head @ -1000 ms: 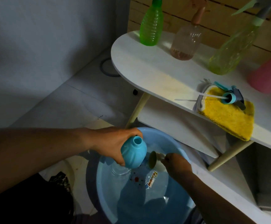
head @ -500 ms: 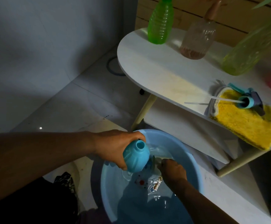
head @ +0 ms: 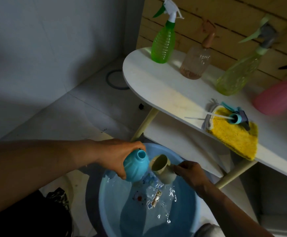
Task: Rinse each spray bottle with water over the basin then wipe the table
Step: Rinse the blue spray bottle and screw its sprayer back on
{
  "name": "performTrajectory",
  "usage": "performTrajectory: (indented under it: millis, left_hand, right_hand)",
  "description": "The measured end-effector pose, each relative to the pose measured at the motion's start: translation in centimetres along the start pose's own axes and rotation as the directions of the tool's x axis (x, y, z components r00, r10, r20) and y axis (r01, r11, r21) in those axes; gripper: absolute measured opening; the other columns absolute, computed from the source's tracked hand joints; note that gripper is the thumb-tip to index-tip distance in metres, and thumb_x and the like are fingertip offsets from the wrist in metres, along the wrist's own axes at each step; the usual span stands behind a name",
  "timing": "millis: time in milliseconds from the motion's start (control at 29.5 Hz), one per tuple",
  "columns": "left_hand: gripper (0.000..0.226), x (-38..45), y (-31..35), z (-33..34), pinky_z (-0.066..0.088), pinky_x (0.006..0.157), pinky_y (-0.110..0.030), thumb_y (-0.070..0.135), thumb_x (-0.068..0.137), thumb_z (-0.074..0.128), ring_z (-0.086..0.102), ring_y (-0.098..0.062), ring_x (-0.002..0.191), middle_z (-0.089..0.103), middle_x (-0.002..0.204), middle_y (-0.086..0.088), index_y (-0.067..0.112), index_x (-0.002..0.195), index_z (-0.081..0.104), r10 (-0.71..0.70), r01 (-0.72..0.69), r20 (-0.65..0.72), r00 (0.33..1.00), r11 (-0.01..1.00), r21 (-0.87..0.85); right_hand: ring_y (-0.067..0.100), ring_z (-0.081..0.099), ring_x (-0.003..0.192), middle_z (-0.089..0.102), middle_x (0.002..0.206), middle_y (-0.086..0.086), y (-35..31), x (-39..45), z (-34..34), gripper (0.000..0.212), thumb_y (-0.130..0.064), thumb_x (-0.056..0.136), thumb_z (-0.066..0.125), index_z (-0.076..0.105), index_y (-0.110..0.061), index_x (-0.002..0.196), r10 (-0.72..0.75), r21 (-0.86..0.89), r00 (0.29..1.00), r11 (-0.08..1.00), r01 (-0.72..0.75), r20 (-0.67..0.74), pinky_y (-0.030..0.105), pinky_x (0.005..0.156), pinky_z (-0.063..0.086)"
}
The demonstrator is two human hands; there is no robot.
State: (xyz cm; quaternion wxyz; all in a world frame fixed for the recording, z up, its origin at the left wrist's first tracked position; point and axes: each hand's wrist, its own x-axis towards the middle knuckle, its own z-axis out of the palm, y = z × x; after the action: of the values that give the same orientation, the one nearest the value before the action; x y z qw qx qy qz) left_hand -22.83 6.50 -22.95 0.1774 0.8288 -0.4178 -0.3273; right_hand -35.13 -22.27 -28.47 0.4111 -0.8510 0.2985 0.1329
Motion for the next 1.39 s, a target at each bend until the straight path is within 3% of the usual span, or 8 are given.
performTrajectory:
  millis: [271, 441, 576, 644, 780, 983, 1186, 1390]
  left_hand:
    - [0.085, -0.4, -0.1, 0.0, 0.050, 0.069, -0.027, 0.037, 0.064, 0.090, 0.059, -0.009, 0.096, 0.056, 0.110, 0.017, 0.054, 0.123, 0.032, -0.018, 0.017, 0.006, 1.000, 0.997, 0.071]
    - [0.082, -0.3, 0.4, -0.1, 0.058, 0.077, -0.042, 0.041, 0.061, 0.089, 0.061, -0.013, 0.094, 0.058, 0.108, 0.014, 0.056, 0.117, 0.031, -0.012, 0.015, -0.023, 1.000, 0.994, 0.108]
    - [0.085, -0.3, 0.8, -0.2, 0.057, 0.076, -0.040, 0.039, 0.065, 0.089, 0.059, -0.014, 0.093, 0.056, 0.111, 0.013, 0.046, 0.128, 0.033, 0.004, -0.002, -0.017, 1.000, 0.991, 0.134]
    - [0.088, -0.2, 1.0, -0.2, 0.057, 0.077, -0.040, 0.042, 0.064, 0.090, 0.059, -0.015, 0.095, 0.057, 0.114, 0.012, 0.045, 0.131, 0.033, 0.013, -0.009, -0.023, 1.000, 0.987, 0.162]
    - [0.098, 0.1, 1.0, -0.1, 0.057, 0.086, -0.038, 0.045, 0.063, 0.090, 0.058, -0.016, 0.109, 0.057, 0.126, 0.009, 0.042, 0.142, 0.033, 0.050, -0.043, -0.038, 0.998, 0.985, 0.166]
    - [0.092, 0.6, 1.7, -0.4, 0.043, 0.081, -0.022, 0.045, 0.067, 0.091, 0.049, -0.010, 0.100, 0.042, 0.104, 0.018, 0.037, 0.141, 0.037, 0.063, -0.051, -0.062, 0.996, 0.983, 0.176]
    - [0.087, 1.1, 2.2, -0.6, 0.049, 0.078, -0.023, 0.043, 0.065, 0.092, 0.054, -0.009, 0.098, 0.054, 0.110, 0.013, 0.033, 0.136, 0.043, 0.090, -0.080, -0.067, 0.994, 0.986, 0.145]
    - [0.086, 1.7, 2.0, -0.4, 0.038, 0.070, -0.012, 0.042, 0.066, 0.092, 0.051, -0.006, 0.096, 0.042, 0.098, 0.023, 0.033, 0.136, 0.042, 0.101, -0.092, -0.079, 0.992, 0.990, 0.112]
  right_hand:
    - [0.011, 0.049, 0.054, 0.068, 0.068, 0.012, -6.6, -5.6, -5.5, 0.036, -0.047, 0.082, 0.079, 0.073, -0.012, 0.077, -0.114, -0.044, 0.992, 0.993, 0.111, -0.062, 0.024, 0.050, 0.038]
    - [0.034, 0.067, 0.075, 0.073, 0.076, 0.011, -8.8, -8.4, -7.3, 0.038, -0.048, 0.079, 0.081, 0.072, -0.011, 0.074, -0.215, -0.008, 0.969, 0.976, 0.216, -0.123, 0.051, 0.073, 0.056]
    - [0.040, 0.067, 0.086, 0.072, 0.074, 0.012, -9.9, -9.8, -7.8, 0.041, -0.048, 0.078, 0.082, 0.069, -0.009, 0.072, -0.256, 0.050, 0.952, 0.962, 0.267, -0.168, 0.056, 0.078, 0.056]
    - [0.037, 0.065, 0.075, 0.071, 0.070, 0.009, -10.4, -10.2, -7.8, 0.040, -0.048, 0.078, 0.081, 0.069, -0.010, 0.071, -0.292, 0.051, 0.938, 0.951, 0.306, -0.185, 0.052, 0.072, 0.055]
    - [0.005, 0.043, 0.049, 0.058, 0.054, -0.004, -11.4, -10.8, -7.6, 0.037, -0.048, 0.080, 0.079, 0.069, -0.014, 0.070, -0.350, 0.001, 0.910, 0.933, 0.359, -0.221, 0.034, 0.054, 0.040]
    - [0.002, 0.052, 0.057, 0.062, 0.063, -0.013, -12.0, -11.6, -7.3, 0.031, -0.050, 0.082, 0.078, 0.068, -0.023, 0.070, -0.405, -0.124, 0.878, 0.914, 0.385, -0.257, 0.027, 0.053, 0.038]
    - [0.000, 0.057, 0.067, 0.064, 0.069, -0.013, -12.4, -12.5, -7.1, 0.026, -0.053, 0.083, 0.075, 0.066, -0.031, 0.074, -0.435, -0.246, 0.857, 0.894, 0.375, -0.276, 0.023, 0.053, 0.036]
    - [0.003, 0.058, 0.068, 0.066, 0.070, -0.013, -12.4, -12.9, -7.1, 0.028, -0.057, 0.083, 0.072, 0.067, -0.030, 0.077, -0.489, -0.335, 0.819, 0.858, 0.390, -0.300, 0.031, 0.056, 0.046]
